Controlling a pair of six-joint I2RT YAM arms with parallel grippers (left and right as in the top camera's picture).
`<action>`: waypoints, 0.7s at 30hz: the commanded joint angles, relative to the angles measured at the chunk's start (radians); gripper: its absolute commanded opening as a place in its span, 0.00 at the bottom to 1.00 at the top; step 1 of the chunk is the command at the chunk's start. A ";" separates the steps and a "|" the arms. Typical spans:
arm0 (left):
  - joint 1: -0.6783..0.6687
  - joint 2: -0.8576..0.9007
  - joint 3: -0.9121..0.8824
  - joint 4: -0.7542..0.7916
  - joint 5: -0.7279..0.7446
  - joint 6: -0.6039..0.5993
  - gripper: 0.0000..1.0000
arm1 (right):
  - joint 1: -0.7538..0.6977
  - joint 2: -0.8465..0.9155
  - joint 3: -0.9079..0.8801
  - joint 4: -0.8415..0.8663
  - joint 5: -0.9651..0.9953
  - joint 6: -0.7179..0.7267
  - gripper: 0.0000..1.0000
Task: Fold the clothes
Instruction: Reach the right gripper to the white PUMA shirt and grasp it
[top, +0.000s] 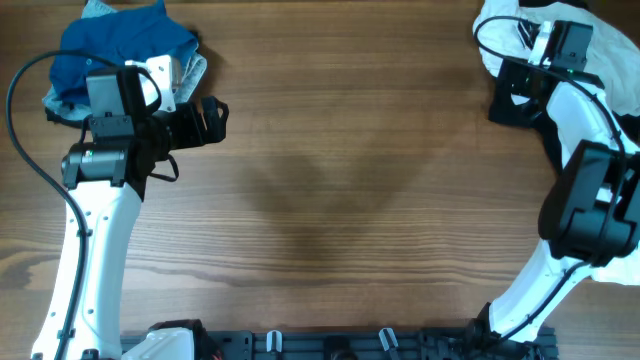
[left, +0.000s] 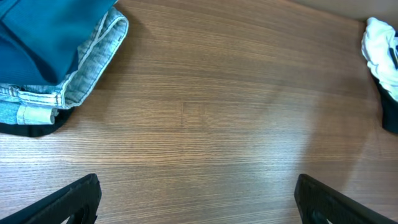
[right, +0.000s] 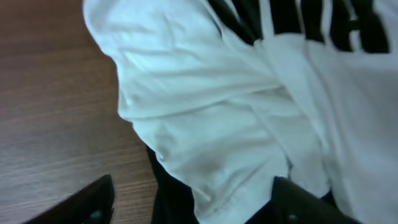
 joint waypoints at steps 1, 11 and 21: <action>-0.008 -0.011 0.016 -0.003 0.026 -0.010 1.00 | -0.001 0.064 0.019 0.040 -0.028 -0.006 0.72; -0.008 -0.011 0.016 -0.019 0.026 -0.010 1.00 | -0.002 0.139 0.019 0.071 -0.034 0.038 0.53; -0.008 -0.011 0.016 -0.026 0.026 -0.010 1.00 | -0.013 0.107 0.019 0.060 -0.115 0.045 0.49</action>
